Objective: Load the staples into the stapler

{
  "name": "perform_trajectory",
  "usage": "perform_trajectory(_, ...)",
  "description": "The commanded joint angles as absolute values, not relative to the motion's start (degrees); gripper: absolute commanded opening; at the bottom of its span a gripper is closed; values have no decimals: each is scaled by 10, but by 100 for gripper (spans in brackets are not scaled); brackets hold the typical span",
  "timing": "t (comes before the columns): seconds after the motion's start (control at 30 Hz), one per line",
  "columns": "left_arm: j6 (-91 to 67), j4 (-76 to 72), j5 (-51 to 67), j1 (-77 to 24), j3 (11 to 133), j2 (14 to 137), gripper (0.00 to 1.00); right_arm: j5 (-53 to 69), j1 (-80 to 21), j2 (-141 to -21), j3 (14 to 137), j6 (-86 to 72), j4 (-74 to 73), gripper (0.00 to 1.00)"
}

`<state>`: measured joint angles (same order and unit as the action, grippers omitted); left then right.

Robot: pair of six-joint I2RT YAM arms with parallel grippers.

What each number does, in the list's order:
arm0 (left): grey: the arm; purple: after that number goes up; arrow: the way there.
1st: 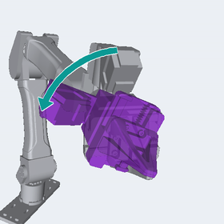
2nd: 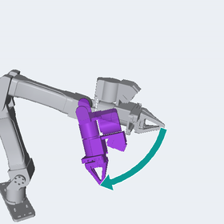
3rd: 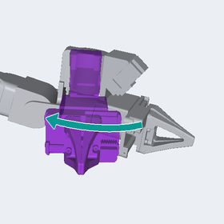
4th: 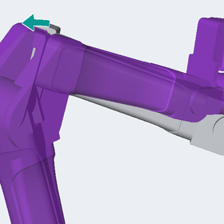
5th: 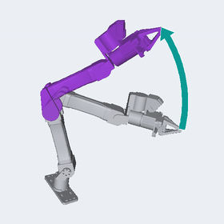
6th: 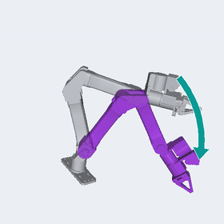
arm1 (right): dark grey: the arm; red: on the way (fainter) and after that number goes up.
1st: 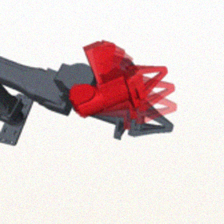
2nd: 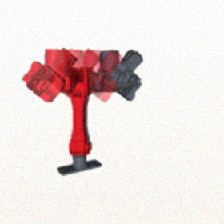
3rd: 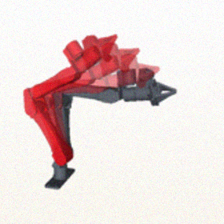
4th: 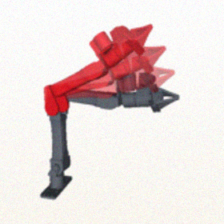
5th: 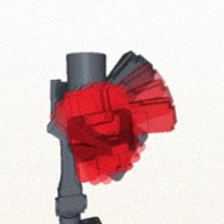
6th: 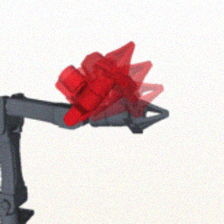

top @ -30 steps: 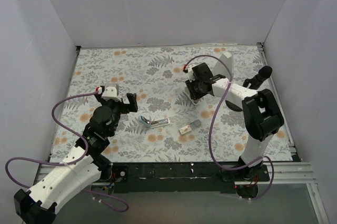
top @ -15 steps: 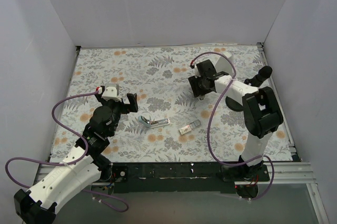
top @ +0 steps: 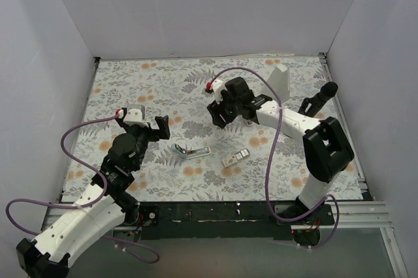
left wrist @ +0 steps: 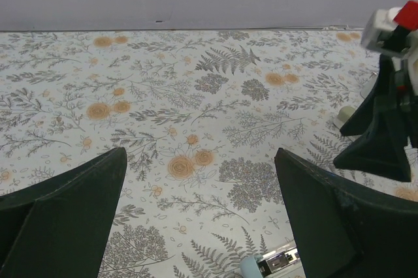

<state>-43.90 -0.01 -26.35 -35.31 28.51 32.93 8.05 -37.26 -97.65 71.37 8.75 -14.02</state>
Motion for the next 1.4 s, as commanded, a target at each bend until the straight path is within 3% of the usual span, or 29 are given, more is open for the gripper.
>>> perform_trajectory(0.0,-435,-7,-267,-349,276,309,98,156,-394,-1029,732,145,-113,67)
perform_trajectory(0.57,-432,-11,-267,-349,274,306,98,197,-449,-1101,735,185,-103,67)
perform_trajectory(1.37,-431,-9,-265,-349,273,307,98,195,-474,-1046,672,169,-113,67)
